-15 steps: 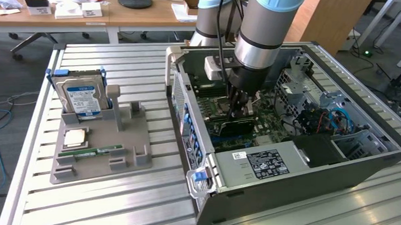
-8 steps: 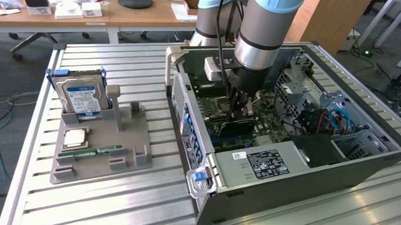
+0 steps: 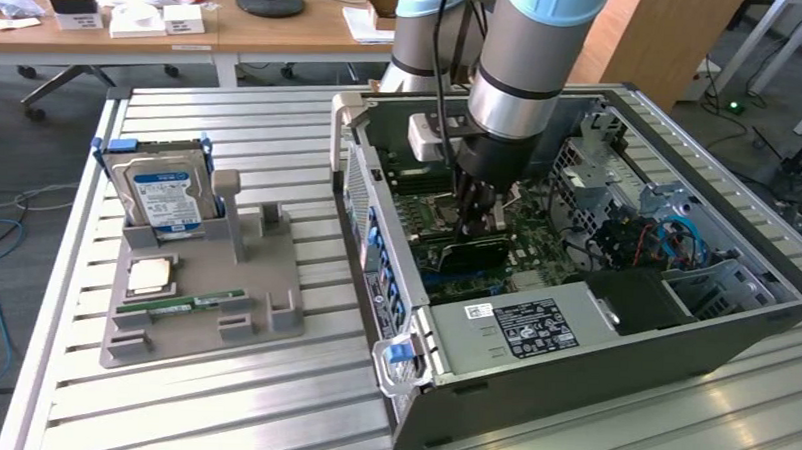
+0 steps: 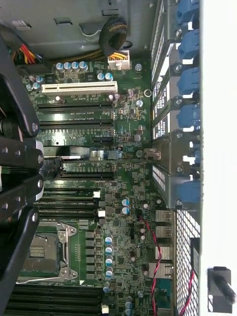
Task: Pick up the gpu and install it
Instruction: 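Press down on the gpu until it lock into place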
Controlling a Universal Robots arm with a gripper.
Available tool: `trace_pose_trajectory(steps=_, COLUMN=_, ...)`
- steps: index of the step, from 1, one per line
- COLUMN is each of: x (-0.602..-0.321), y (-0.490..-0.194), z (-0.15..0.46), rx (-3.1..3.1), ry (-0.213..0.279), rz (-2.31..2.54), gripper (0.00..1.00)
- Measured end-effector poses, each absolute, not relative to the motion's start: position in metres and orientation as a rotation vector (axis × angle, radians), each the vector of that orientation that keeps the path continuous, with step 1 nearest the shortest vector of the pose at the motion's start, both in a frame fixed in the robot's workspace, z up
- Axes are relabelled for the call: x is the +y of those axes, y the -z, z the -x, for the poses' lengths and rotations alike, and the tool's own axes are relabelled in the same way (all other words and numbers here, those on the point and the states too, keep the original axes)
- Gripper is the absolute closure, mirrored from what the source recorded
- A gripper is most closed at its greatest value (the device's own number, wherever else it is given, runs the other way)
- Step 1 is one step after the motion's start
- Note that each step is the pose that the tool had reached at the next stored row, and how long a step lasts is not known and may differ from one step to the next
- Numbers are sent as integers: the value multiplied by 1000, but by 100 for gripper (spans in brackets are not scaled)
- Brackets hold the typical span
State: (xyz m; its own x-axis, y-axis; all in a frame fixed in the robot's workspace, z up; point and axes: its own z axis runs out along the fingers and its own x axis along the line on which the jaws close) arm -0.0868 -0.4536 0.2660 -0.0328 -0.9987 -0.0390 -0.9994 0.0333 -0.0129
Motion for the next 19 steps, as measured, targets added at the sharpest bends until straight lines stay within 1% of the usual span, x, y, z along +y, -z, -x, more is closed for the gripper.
trace_pose_trajectory(steps=19, x=-455, y=-263, z=87, rx=2231, ry=-28, rz=2158, gripper=90)
